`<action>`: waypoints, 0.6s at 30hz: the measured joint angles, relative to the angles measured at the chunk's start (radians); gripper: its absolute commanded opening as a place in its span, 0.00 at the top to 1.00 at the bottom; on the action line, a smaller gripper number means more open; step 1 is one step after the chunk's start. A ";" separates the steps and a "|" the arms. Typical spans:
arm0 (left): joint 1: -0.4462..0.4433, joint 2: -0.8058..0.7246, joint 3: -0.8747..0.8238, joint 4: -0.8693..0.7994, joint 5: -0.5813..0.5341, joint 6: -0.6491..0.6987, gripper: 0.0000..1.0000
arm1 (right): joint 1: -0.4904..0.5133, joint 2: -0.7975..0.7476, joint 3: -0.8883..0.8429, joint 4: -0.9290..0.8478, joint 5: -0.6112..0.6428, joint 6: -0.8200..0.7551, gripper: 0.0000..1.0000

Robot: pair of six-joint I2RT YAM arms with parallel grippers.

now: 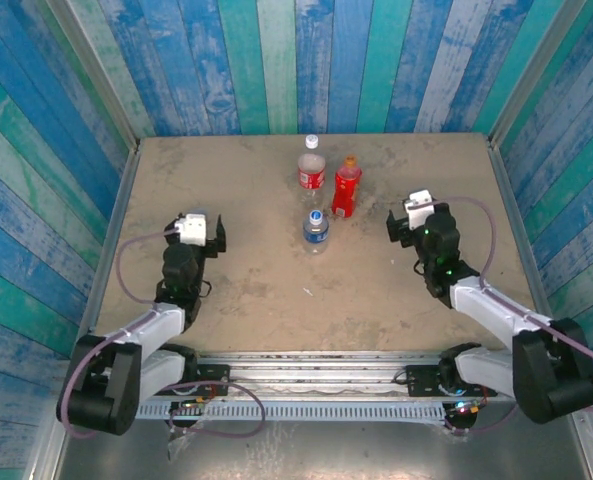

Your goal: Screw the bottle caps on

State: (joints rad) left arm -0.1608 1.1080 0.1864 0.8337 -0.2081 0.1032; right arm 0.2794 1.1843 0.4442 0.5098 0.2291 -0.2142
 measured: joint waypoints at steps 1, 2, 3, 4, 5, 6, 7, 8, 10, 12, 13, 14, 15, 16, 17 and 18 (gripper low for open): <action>0.018 0.029 -0.007 0.029 0.000 -0.007 0.06 | -0.021 0.023 -0.008 0.017 0.001 0.004 0.00; 0.029 0.055 -0.011 0.055 0.000 -0.012 0.06 | -0.041 0.045 -0.016 0.035 -0.001 0.010 0.00; 0.042 0.091 -0.014 0.087 0.002 -0.023 0.06 | -0.060 0.068 -0.023 0.052 -0.007 0.017 0.00; 0.054 0.127 -0.017 0.122 0.008 -0.034 0.06 | -0.080 0.092 -0.031 0.074 -0.013 0.026 0.00; 0.064 0.160 -0.019 0.155 0.012 -0.044 0.06 | -0.095 0.110 -0.035 0.092 -0.022 0.034 0.00; 0.077 0.195 -0.019 0.183 0.019 -0.056 0.06 | -0.111 0.134 -0.040 0.113 -0.030 0.043 0.00; 0.090 0.225 -0.018 0.203 0.027 -0.068 0.06 | -0.126 0.156 -0.043 0.135 -0.045 0.054 0.00; 0.103 0.254 -0.018 0.225 0.031 -0.080 0.06 | -0.139 0.176 -0.046 0.158 -0.056 0.063 0.00; 0.127 0.315 -0.015 0.269 0.040 -0.103 0.06 | -0.163 0.220 -0.049 0.200 -0.082 0.080 0.00; 0.141 0.357 -0.006 0.289 0.047 -0.119 0.06 | -0.182 0.261 -0.050 0.237 -0.109 0.092 0.00; 0.144 0.363 0.004 0.275 0.052 -0.124 0.06 | -0.188 0.282 -0.050 0.253 -0.122 0.098 0.00; 0.144 0.365 0.019 0.263 0.055 -0.127 0.06 | -0.193 0.300 -0.050 0.267 -0.132 0.103 0.00; 0.144 0.370 0.037 0.261 0.061 -0.127 0.06 | -0.197 0.317 -0.050 0.276 -0.140 0.109 0.00; 0.144 0.373 0.052 0.259 0.066 -0.128 0.06 | -0.200 0.326 -0.050 0.276 -0.148 0.112 0.00; 0.144 0.373 0.066 0.254 0.071 -0.130 0.06 | -0.203 0.332 -0.050 0.277 -0.156 0.115 0.00; 0.144 0.373 0.075 0.255 0.075 -0.130 0.06 | -0.204 0.334 -0.050 0.278 -0.162 0.118 0.00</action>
State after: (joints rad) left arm -0.0166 1.4815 0.2611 1.0885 -0.1333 -0.0265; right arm 0.0750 1.5185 0.3946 0.7879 0.0673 -0.0963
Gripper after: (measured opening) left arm 0.938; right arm 0.997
